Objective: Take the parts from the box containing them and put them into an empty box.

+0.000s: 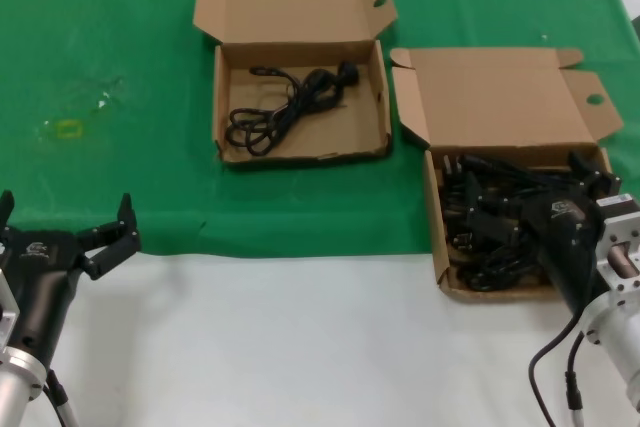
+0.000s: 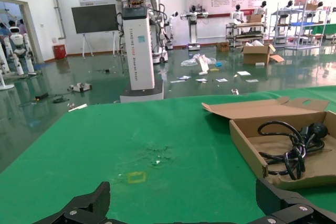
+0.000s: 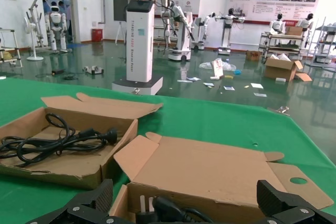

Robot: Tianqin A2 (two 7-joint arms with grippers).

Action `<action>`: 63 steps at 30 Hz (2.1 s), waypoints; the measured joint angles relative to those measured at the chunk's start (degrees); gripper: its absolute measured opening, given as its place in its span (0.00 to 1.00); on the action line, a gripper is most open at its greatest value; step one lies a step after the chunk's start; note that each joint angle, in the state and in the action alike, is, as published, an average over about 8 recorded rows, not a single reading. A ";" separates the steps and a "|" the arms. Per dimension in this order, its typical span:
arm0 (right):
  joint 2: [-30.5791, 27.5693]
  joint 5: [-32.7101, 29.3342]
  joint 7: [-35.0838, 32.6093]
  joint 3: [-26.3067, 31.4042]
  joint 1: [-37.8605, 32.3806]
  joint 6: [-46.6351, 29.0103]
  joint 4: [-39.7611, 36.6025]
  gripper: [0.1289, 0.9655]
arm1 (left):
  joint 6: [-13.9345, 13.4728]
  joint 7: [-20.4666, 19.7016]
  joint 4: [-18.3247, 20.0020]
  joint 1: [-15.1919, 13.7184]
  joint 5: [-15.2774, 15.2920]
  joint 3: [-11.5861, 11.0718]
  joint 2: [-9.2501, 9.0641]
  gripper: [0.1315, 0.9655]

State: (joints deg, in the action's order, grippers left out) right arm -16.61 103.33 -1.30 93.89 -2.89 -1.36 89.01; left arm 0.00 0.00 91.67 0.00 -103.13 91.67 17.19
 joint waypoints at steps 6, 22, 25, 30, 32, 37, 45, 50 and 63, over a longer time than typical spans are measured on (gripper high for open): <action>0.00 0.00 0.00 0.00 0.00 0.00 0.00 1.00 | 0.00 0.00 0.00 0.00 0.00 0.00 0.00 1.00; 0.00 0.00 0.00 0.00 0.00 0.00 0.00 1.00 | 0.00 0.00 0.00 0.00 0.00 0.00 0.00 1.00; 0.00 0.00 0.00 0.00 0.00 0.00 0.00 1.00 | 0.00 0.00 0.00 0.00 0.00 0.00 0.00 1.00; 0.00 0.00 0.00 0.00 0.00 0.00 0.00 1.00 | 0.00 0.00 0.00 0.00 0.00 0.00 0.00 1.00; 0.00 0.00 0.00 0.00 0.00 0.00 0.00 1.00 | 0.00 0.00 0.00 0.00 0.00 0.00 0.00 1.00; 0.00 0.00 0.00 0.00 0.00 0.00 0.00 1.00 | 0.00 0.00 0.00 0.00 0.00 0.00 0.00 1.00; 0.00 0.00 0.00 0.00 0.00 0.00 0.00 1.00 | 0.00 0.00 0.00 0.00 0.00 0.00 0.00 1.00; 0.00 0.00 0.00 0.00 0.00 0.00 0.00 1.00 | 0.00 0.00 0.00 0.00 0.00 0.00 0.00 1.00; 0.00 0.00 0.00 0.00 0.00 0.00 0.00 1.00 | 0.00 0.00 0.00 0.00 0.00 0.00 0.00 1.00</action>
State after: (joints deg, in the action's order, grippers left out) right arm -16.61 103.33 -1.30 93.89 -2.89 -1.36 89.01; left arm 0.00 0.00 91.67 0.00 -103.13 91.67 17.19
